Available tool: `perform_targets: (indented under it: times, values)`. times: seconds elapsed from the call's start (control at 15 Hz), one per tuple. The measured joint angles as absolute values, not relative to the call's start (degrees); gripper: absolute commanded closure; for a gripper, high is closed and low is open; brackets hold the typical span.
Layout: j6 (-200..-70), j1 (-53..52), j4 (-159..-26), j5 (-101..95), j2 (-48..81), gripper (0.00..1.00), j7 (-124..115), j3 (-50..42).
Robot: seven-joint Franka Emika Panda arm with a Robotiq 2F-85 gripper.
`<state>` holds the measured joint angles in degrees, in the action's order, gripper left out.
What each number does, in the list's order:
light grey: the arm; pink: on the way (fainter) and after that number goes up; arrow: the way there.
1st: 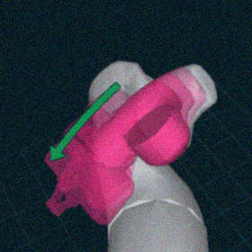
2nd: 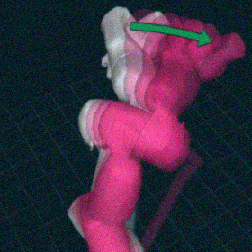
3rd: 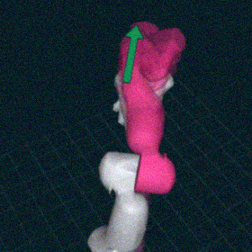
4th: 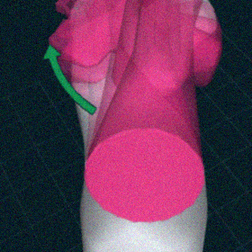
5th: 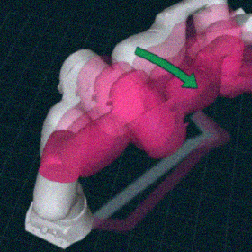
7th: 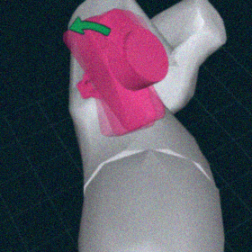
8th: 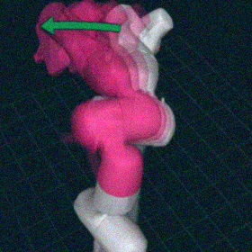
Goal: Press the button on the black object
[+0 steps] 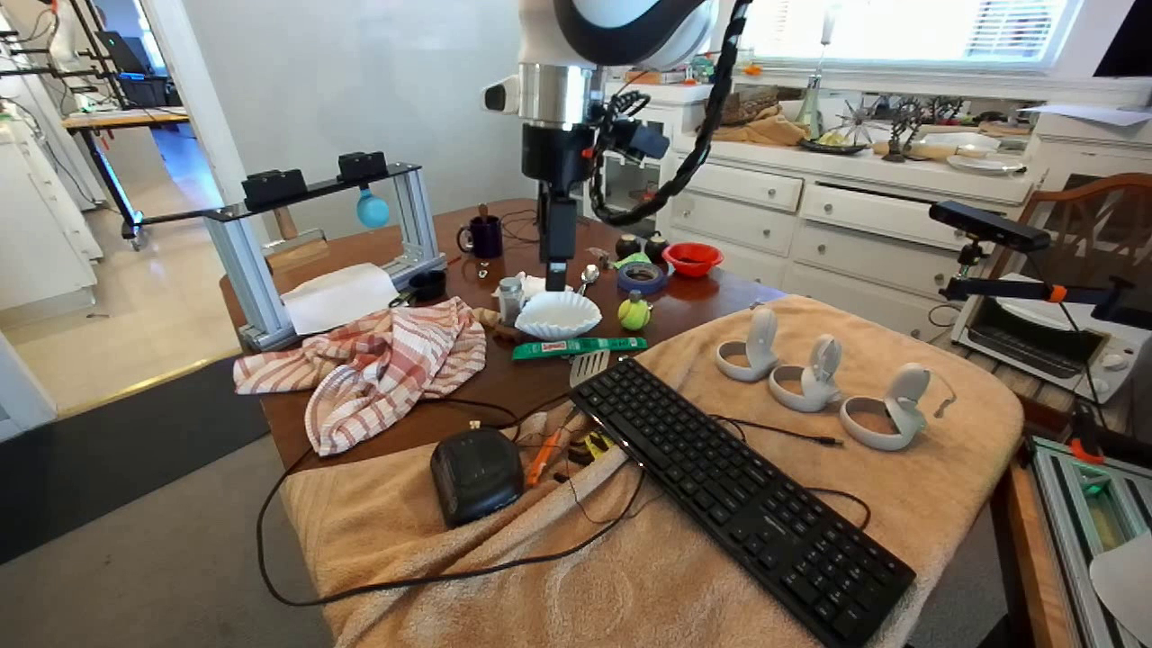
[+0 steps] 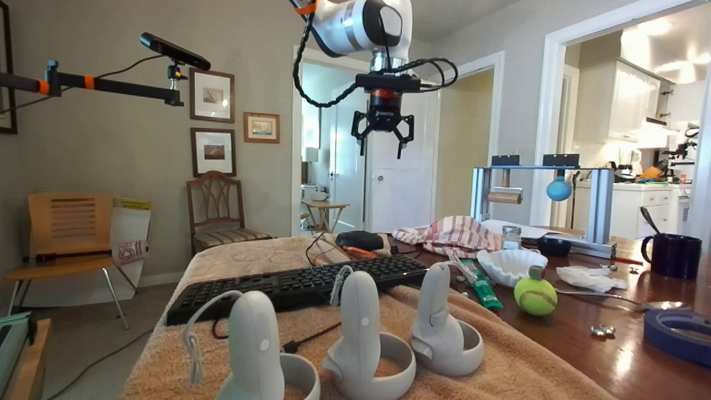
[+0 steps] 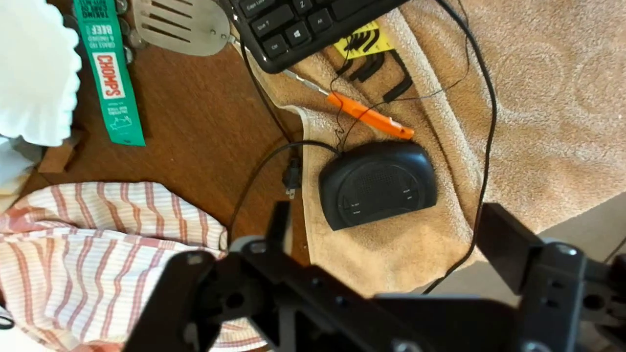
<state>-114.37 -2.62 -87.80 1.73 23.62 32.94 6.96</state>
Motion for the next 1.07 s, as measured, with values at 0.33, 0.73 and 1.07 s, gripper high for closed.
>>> perform_targets:
  times: [0.33, 0.73, 1.07]
  values:
    - [-114.4, -3.9, -77.4, -0.4, 33.7, 0.73, 35.1, 8.2]
    - [-113.7, -7.4, -65.4, -2.4, 43.7, 1.0, 35.2, 9.6]
    - [-108.6, -11.5, -58.2, -3.7, 49.5, 1.0, 35.2, 10.5]
